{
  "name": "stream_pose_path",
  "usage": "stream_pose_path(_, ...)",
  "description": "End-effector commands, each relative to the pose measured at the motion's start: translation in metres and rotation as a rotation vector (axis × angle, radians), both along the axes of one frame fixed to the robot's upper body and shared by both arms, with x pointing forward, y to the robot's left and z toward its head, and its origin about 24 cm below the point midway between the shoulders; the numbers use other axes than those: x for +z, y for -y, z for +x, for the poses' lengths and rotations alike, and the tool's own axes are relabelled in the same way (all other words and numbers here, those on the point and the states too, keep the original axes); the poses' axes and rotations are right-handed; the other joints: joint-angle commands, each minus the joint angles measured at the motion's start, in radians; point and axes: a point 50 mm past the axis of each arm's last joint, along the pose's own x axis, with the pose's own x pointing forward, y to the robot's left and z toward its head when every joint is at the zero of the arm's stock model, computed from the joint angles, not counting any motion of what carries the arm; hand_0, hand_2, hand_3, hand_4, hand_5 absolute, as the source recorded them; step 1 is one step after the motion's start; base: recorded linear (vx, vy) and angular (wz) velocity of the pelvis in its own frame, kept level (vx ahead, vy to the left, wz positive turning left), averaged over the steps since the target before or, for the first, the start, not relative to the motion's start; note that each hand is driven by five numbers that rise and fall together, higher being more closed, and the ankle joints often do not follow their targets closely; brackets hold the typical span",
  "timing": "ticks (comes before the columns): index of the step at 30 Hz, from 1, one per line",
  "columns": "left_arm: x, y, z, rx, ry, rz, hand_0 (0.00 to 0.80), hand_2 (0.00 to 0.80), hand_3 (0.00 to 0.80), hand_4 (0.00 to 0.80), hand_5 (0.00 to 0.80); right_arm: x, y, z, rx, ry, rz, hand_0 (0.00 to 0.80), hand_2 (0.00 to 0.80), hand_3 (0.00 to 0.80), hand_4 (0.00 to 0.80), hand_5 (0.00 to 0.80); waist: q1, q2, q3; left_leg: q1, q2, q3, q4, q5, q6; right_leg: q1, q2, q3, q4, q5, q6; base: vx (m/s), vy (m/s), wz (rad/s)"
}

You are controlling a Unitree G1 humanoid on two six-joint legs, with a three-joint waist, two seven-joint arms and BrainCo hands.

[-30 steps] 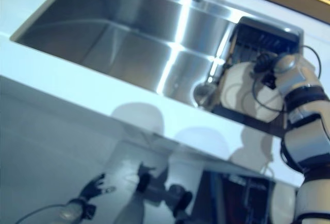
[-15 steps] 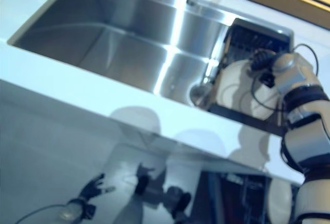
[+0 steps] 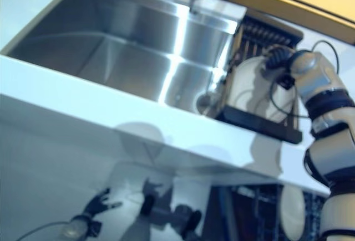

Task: Take plates into dishwasher

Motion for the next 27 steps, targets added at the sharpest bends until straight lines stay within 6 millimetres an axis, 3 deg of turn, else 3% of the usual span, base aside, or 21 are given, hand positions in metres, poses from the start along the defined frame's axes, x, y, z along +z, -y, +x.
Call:
stream_pose_path(1,-0.013,-0.009,-0.026,0.018,-0.059,0.044,0.0,0.0,0.0,0.0,0.0,0.041,0.019,-0.023,-0.039,0.133,-0.095,0.8,0.8,0.8,0.8,0.8,-0.043,-0.016,-0.116,-0.005,-0.012,-0.044,-0.109,0.06,0.047,0.046,-0.039,0.018,0.077,-0.045,0.081,0.016,0.042,-0.03)
stream_pose_path(11,-0.021,-0.012,-0.034,0.051,-0.11,0.057,0.0,0.0,0.0,0.0,0.0,0.034,0.012,-0.023,0.001,0.162,-0.098,0.8,0.8,0.8,0.8,0.8,-0.071,-0.023,-0.166,0.034,-0.02,-0.023,-0.115,0.042,0.054,0.06,-0.04,0.036,0.05,-0.027,0.09,0.011,0.028,-0.1)
stream_pose_path(22,-0.019,-0.009,-0.027,0.041,-0.092,0.05,0.0,0.0,0.0,0.0,0.0,0.027,0.01,-0.02,0.01,0.175,-0.082,0.8,0.8,0.8,0.8,0.8,-0.071,-0.021,-0.152,0.027,-0.02,-0.027,-0.12,0.044,0.055,0.053,-0.039,0.032,0.042,-0.02,0.091,-0.033,-0.002,-0.04)
stream_pose_path(27,-0.019,-0.009,-0.027,0.039,-0.091,0.054,0.0,0.0,0.0,0.0,0.0,0.021,0.02,-0.021,-0.021,0.157,0.05,0.8,0.8,0.8,0.8,0.8,-0.071,-0.02,-0.15,0.027,-0.019,-0.026,-0.12,0.044,0.054,0.054,-0.039,0.027,0.042,-0.021,0.089,0.0,0.0,0.0)
